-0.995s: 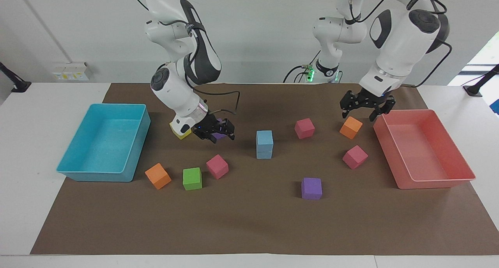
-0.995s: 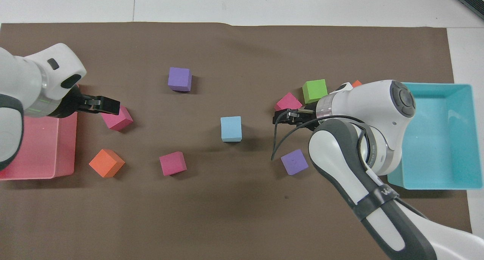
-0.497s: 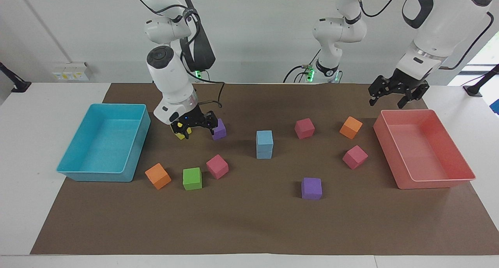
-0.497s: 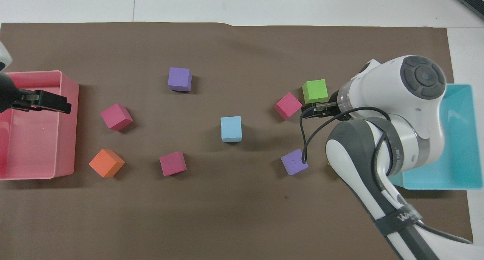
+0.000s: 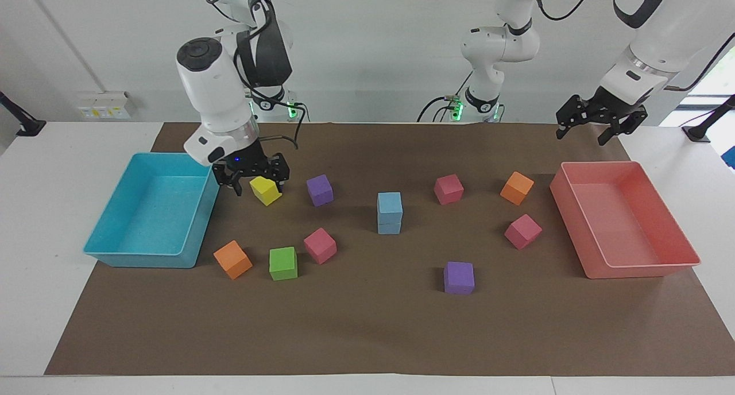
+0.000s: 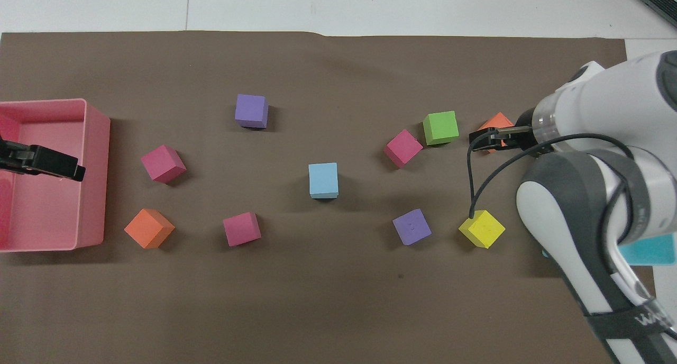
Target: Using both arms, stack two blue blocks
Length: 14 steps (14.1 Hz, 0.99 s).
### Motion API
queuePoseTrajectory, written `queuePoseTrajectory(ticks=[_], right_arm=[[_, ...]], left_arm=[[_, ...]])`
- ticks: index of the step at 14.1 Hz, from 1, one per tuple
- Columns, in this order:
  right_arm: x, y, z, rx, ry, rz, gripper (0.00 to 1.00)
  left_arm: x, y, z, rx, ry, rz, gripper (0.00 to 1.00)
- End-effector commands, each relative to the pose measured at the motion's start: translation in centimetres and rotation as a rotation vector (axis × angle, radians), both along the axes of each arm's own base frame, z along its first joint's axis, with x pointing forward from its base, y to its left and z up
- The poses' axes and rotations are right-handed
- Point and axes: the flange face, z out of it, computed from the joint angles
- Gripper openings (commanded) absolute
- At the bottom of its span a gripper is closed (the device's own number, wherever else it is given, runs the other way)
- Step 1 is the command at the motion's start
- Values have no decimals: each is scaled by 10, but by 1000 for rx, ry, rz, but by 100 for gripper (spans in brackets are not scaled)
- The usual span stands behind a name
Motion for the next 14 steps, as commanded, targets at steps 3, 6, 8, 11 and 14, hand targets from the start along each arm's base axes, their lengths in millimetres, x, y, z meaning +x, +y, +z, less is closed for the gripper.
queuePoseTrajectory(ticks=[3,6,8,11,14], right_arm=[[-18,-50,34,-20,-2,-67,100],[-20,-74,71,-27,13,-65,100],[-25,-84,97,-33,21,-77,100],[-31,-95,116,-99,27,-65,100],[-48,-102,110,-98,58,-73,100]], left_arm=[[-16,-19,11,-5,25,-44,100],[-13,-13,12,54,5,-54,100],[-13,-17,13,58,1,-62,100],[-11,-17,13,63,-12,-58,100],[-7,-19,16,48,-44,-55,100]])
